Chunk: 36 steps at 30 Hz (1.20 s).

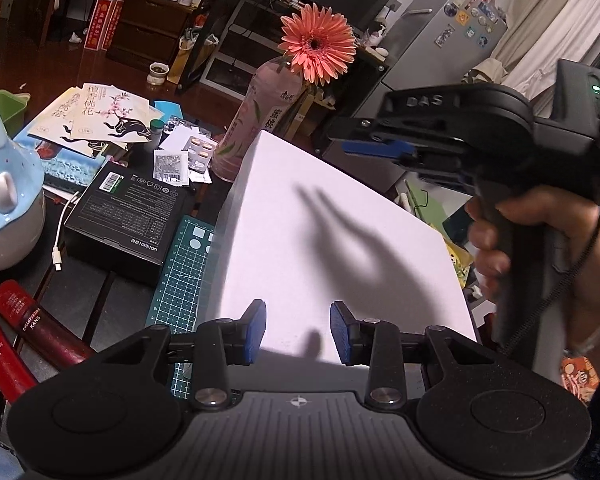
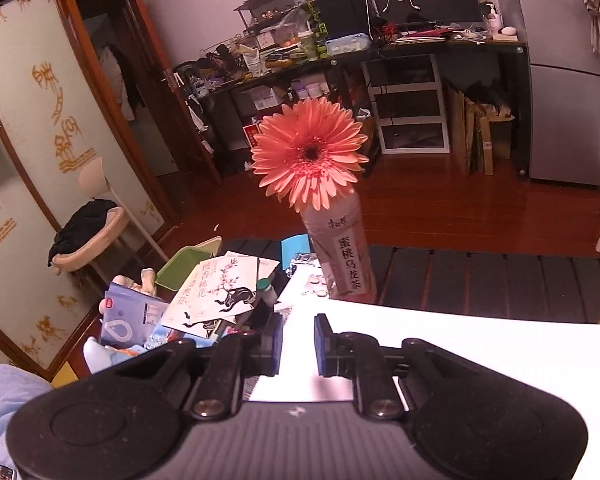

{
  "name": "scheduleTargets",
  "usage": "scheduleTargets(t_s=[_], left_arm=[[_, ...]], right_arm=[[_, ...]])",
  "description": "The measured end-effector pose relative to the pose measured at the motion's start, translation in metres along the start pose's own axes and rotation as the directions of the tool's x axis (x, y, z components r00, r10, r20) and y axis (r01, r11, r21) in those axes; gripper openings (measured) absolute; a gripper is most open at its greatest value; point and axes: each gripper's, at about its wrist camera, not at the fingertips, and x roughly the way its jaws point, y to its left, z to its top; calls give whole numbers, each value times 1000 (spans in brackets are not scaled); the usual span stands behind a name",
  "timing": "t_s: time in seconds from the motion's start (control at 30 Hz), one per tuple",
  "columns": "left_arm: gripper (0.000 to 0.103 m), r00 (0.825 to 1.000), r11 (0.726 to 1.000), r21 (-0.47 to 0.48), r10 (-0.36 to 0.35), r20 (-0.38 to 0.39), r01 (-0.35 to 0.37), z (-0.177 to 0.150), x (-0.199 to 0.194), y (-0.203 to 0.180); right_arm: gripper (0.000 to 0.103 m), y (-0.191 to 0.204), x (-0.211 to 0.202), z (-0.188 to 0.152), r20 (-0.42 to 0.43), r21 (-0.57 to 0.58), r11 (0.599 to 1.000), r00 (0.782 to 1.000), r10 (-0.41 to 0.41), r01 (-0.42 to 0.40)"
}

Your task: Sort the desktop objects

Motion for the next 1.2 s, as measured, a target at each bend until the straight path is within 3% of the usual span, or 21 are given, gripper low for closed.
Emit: scheduleTargets(t_s=[0.53, 1.2], left_arm=[[40, 1000, 1000, -11, -22, -8, 21, 2, 0, 2], [40, 999, 999, -29, -35, -9, 34, 5, 3, 5]], right_arm=[[15, 15, 54, 5, -58, -54, 997, 996, -65, 62], [14, 16, 84, 4, -86, -114, 980, 981, -173, 163]])
